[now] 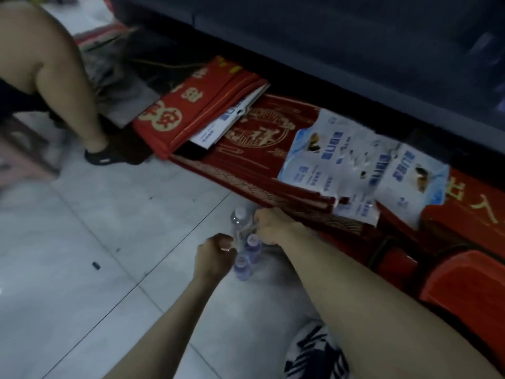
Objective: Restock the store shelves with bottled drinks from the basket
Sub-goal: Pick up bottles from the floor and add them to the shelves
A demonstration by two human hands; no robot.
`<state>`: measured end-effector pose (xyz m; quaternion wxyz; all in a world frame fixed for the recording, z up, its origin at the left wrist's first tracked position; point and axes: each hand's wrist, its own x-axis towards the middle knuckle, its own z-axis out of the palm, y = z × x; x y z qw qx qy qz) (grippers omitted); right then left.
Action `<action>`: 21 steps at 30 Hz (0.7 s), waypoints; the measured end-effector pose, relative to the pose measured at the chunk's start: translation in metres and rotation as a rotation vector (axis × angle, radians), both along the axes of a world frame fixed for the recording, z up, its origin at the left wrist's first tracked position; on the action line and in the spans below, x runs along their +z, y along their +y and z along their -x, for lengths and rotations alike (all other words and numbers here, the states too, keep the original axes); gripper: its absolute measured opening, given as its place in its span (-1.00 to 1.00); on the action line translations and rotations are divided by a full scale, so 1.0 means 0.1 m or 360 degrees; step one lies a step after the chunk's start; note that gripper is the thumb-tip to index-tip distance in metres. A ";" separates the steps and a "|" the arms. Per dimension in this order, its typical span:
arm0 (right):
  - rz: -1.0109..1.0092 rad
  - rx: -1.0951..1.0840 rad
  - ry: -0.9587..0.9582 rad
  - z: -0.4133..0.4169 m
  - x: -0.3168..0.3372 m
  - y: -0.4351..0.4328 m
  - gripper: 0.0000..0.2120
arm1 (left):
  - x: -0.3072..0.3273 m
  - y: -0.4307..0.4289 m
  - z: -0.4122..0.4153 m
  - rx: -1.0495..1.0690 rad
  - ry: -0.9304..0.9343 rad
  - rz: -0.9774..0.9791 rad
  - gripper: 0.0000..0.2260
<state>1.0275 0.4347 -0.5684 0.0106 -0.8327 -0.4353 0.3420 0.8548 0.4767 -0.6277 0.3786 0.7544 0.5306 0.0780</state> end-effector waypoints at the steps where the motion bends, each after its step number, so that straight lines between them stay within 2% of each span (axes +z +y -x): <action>1: -0.0022 0.0062 -0.0018 0.07 -0.11 -0.02 -0.56 | -0.06 -0.03 0.03 -0.0030 0.0000 0.0001 -0.78; 3: -0.0085 0.0133 -0.0001 0.18 -0.33 -0.09 -0.62 | -0.14 -0.09 0.05 -0.0105 -0.0026 -0.0089 -0.77; 7: -0.0197 0.0088 0.0033 0.26 -0.64 -0.19 -0.70 | -0.26 -0.28 0.00 -0.0107 0.0119 -0.0290 -0.82; 9: -0.0254 0.0091 0.0018 0.24 -0.72 -0.18 -0.64 | -0.36 -0.36 -0.02 -0.0061 0.0123 -0.0200 -0.77; 11: -0.0238 0.0167 -0.0011 0.23 -0.77 -0.14 -0.50 | -0.46 -0.41 -0.03 -0.0049 0.0083 -0.0137 -0.74; 14: -0.0172 0.0218 -0.0134 0.26 -0.84 -0.11 -0.32 | -0.54 -0.46 -0.03 -0.0038 -0.0008 -0.0171 -0.78; 21: -0.0152 0.0246 -0.0322 0.27 -0.80 -0.21 -0.36 | -0.57 -0.41 -0.03 -0.0149 0.0025 -0.0140 -0.81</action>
